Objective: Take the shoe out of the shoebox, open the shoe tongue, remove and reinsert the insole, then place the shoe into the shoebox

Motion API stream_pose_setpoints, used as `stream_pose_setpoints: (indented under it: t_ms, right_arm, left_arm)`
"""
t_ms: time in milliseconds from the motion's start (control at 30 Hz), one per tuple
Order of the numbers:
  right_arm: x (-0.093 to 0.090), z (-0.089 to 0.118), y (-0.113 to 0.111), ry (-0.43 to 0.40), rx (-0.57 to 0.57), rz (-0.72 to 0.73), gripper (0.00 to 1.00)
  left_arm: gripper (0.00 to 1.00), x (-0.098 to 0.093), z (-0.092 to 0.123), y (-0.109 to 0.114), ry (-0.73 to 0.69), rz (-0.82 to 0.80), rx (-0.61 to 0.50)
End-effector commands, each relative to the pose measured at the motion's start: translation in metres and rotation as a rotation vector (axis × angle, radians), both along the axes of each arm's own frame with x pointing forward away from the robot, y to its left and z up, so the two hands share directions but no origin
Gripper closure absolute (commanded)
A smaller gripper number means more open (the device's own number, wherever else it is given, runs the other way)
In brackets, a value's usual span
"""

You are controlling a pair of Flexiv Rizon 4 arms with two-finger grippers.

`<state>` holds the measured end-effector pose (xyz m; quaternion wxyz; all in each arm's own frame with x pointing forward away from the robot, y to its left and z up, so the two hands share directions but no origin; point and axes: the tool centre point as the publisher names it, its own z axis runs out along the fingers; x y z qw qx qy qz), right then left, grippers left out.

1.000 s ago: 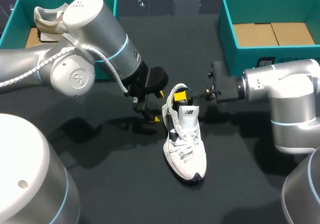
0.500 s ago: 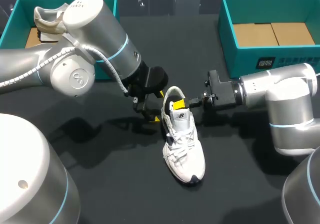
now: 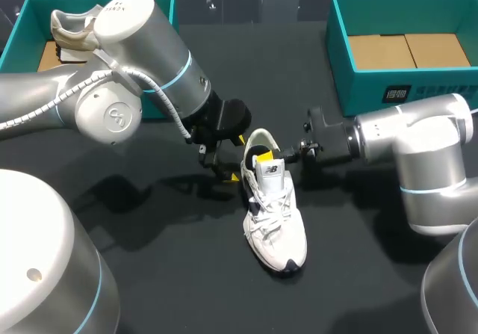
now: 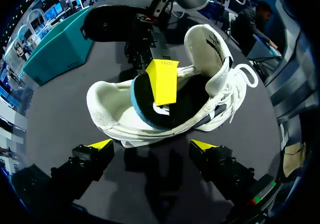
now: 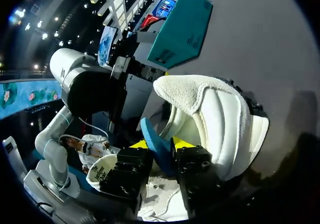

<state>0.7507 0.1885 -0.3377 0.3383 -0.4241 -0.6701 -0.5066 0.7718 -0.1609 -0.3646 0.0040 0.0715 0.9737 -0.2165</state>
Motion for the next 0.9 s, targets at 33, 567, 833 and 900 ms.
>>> stream_pose_setpoints:
  t_ms: [33,567,833,900]
  right_arm:
    - [-0.004,0.019,-0.001,-0.051,-0.033,-0.034,0.67]
    - [0.007,0.043,-0.006,-0.155,-0.094,-0.071,0.58]
    - [0.011,0.036,-0.014,-0.143,-0.098,-0.100,0.60]
    - [0.014,0.034,-0.012,-0.138,-0.094,-0.091,0.66]
  left_arm:
    - [0.00,-0.001,0.000,0.001,-0.001,0.000,0.000]
    - [0.00,-0.001,0.000,0.001,-0.001,0.000,0.000]
    - [0.00,-0.001,0.000,0.001,-0.001,0.000,0.000]
    - [0.00,-0.001,0.000,0.001,-0.001,0.000,0.000]
